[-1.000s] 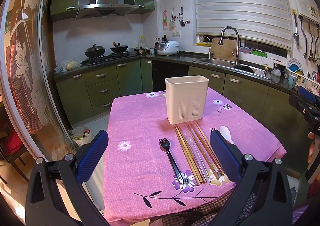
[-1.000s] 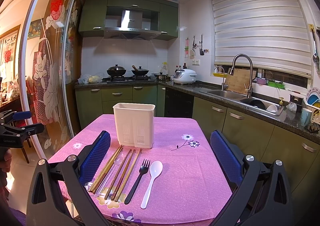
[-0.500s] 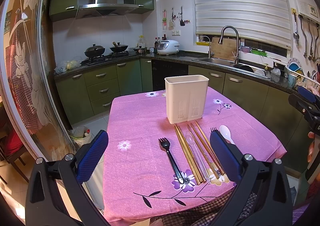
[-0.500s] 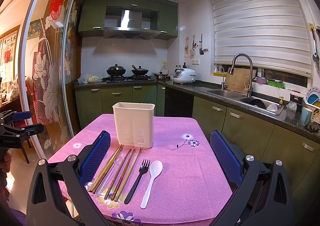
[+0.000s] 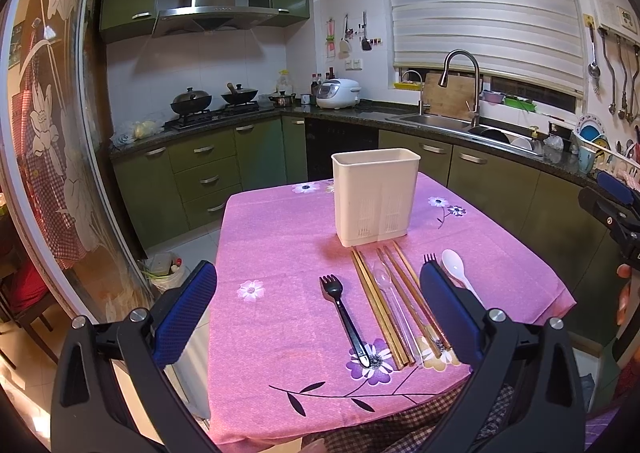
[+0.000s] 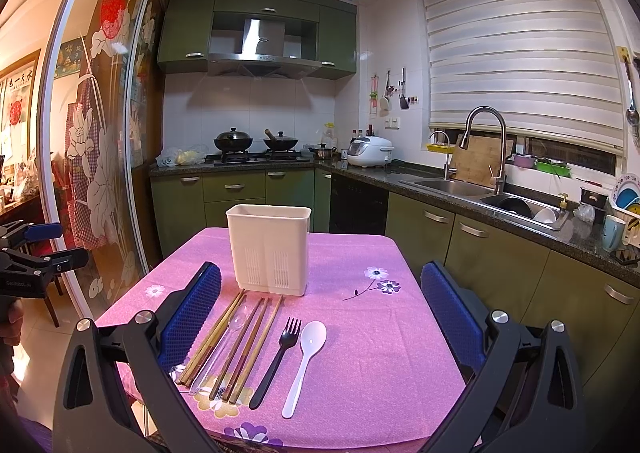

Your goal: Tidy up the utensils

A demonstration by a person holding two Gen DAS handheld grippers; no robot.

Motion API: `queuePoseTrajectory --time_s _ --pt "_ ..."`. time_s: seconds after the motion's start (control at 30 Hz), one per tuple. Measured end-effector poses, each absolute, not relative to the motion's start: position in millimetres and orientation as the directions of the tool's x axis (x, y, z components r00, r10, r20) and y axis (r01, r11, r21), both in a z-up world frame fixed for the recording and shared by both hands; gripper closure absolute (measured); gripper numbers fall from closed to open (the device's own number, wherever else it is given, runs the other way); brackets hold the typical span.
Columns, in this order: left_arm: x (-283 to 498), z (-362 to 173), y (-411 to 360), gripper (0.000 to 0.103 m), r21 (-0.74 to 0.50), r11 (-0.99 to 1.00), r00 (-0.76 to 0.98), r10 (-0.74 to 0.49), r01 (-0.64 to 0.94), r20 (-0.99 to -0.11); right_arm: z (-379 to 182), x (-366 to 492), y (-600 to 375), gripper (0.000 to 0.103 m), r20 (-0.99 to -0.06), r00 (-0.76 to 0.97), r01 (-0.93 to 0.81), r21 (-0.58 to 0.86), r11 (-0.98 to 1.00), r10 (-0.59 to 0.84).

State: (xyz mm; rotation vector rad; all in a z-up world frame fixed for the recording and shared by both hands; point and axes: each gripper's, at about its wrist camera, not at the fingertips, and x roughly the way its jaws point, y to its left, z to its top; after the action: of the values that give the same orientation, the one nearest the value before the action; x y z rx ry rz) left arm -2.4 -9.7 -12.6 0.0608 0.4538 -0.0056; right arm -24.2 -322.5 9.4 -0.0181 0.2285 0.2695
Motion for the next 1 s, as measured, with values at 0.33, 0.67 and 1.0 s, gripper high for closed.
queuePoseTrajectory --time_s 0.33,0.67,1.0 --pt "6 -14 4 0.006 -0.005 1.0 0.881 0.018 -0.023 -0.472 3 -19 -316 0.004 -0.226 0.94 -0.26 0.013 0.965 0.257" --pt "7 -12 -2 0.006 0.003 1.0 0.882 -0.015 0.019 -0.471 6 -19 -310 0.004 -0.233 0.941 -0.25 0.017 0.968 0.247" --pt "8 -12 -4 0.006 0.007 1.0 0.882 -0.016 0.022 -0.471 7 -14 -320 0.004 -0.251 0.94 -0.222 0.065 0.973 0.231"
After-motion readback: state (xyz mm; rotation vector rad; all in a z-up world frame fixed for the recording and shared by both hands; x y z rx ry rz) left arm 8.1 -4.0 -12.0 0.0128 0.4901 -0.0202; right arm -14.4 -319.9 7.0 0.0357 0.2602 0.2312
